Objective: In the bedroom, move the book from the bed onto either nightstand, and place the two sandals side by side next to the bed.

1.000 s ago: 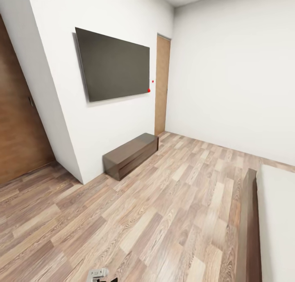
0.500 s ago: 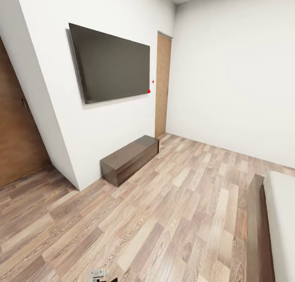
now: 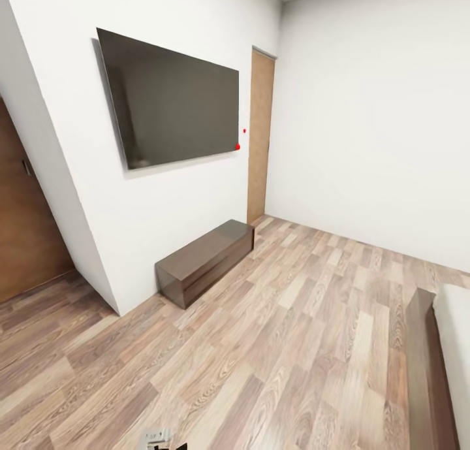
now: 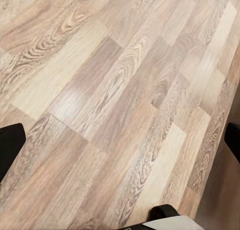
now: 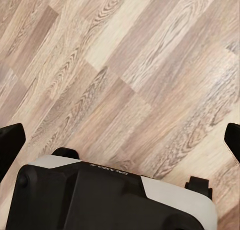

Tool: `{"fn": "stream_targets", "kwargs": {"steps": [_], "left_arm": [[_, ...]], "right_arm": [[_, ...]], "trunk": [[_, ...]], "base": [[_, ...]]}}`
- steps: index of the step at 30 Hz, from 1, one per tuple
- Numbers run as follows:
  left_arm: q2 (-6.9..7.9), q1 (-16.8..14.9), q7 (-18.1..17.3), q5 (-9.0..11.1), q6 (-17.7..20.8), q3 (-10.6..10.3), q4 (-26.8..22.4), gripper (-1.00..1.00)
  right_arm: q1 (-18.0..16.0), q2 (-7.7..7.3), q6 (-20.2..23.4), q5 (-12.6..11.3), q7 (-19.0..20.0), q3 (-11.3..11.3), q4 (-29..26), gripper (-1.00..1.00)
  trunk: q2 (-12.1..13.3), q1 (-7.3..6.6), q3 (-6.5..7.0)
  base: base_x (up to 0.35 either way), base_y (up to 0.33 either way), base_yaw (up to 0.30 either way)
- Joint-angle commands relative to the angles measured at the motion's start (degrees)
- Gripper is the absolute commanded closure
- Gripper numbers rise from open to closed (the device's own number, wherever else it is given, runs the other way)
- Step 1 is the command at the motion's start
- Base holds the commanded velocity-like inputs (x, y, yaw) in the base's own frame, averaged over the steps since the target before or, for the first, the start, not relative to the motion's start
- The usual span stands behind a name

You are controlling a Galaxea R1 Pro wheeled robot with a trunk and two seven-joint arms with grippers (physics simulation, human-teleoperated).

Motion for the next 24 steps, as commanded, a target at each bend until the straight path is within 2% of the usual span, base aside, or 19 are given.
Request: {"fn": "stream_targets", "kwargs": {"steps": [1, 24], "left_arm": [[0.01, -0.1, -0.2, -0.2, -0.2, 0.3, 0.1, -1.00], [0.01, -0.1, -0.2, -0.2, -0.2, 0.3, 0.1, -1.00]], "right_arm": [[-0.1, -0.01, -0.3, -0.4, 0.3, 0.1, 0.3, -1.00], [-0.1, -0.01, -0.3, -0.4, 0.3, 0.1, 0.3, -1.00]], "trunk": [[-0.1, 0.06, -0.11], [-0.1, 0.06, -0.11]], "base": [[0.333, 0.000, 0.000], [0.333, 0.000, 0.000]]}}
